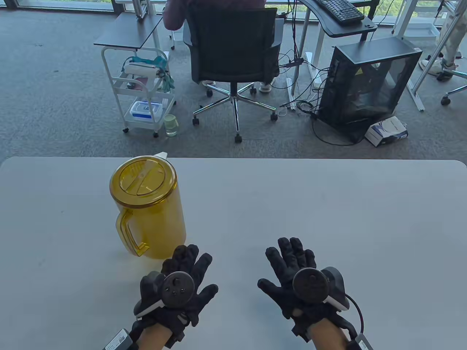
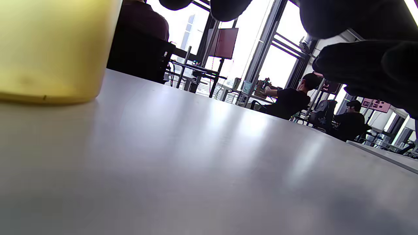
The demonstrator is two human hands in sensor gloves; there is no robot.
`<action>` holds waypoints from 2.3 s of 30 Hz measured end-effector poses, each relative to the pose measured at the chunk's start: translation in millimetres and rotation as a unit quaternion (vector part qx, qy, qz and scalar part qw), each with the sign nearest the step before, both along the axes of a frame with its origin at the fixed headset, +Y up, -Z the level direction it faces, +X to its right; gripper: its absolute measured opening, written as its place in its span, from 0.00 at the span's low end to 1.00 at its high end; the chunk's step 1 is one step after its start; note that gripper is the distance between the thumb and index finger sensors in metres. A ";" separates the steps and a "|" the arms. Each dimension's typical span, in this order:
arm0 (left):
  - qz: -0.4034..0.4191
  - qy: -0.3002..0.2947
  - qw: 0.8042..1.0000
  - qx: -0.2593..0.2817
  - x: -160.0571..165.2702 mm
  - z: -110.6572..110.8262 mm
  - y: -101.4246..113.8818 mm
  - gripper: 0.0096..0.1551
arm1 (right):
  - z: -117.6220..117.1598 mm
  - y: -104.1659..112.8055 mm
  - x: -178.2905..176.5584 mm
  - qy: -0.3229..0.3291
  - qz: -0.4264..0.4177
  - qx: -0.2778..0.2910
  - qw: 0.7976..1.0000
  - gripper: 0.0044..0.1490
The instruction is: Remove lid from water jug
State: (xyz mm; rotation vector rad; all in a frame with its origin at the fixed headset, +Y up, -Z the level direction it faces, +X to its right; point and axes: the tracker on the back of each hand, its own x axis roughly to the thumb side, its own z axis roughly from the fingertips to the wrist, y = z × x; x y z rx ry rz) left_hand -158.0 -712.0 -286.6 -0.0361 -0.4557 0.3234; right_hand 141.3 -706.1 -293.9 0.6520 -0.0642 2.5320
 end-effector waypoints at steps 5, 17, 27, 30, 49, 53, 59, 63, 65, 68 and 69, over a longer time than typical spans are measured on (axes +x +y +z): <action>-0.011 -0.009 1.000 -0.016 3.9 -1.6 -4.1 0.49 | 0.1 -0.2 0.2 0.002 0.004 -0.005 1.000 0.57; 0.051 -0.024 0.998 0.025 1.9 5.9 7.4 0.48 | -1.5 -0.9 1.6 0.006 -0.012 -0.027 1.000 0.57; 0.209 -0.023 0.960 0.186 -27.5 28.3 52.5 0.51 | -2.8 -1.5 0.6 0.009 -0.016 -0.032 0.999 0.57; 0.230 -0.013 0.944 0.236 -41.5 34.0 67.5 0.52 | -3.0 -1.0 1.2 0.007 -0.016 -0.030 0.999 0.57; 0.441 0.258 0.858 0.060 -134.8 -12.8 10.8 0.61 | -3.5 -3.0 1.9 0.014 -0.036 -0.053 0.998 0.56; 0.489 0.281 0.825 0.049 -146.9 -22.4 -4.2 0.49 | -4.0 -3.7 2.5 0.015 -0.049 -0.064 0.997 0.56; 0.497 0.265 0.824 0.051 -153.0 -29.5 -8.9 0.28 | -3.7 -4.0 3.0 0.016 -0.052 -0.068 0.996 0.56; 0.570 0.257 0.780 0.022 -152.1 -29.3 -14.5 0.24 | -3.7 -4.2 3.5 0.016 -0.051 -0.070 0.996 0.56; 0.577 0.254 0.776 0.018 -152.5 -28.1 -14.7 0.23 | -3.8 -4.2 3.8 0.015 -0.052 -0.071 0.996 0.56; 0.603 0.244 0.760 0.024 -151.7 -26.5 -15.6 0.23 | -4.1 -4.6 4.5 0.013 -0.057 -0.075 0.996 0.56; 0.612 0.239 0.753 0.023 -150.7 -26.1 -15.5 0.23 | -4.2 -4.7 4.8 0.012 -0.058 -0.076 0.995 0.56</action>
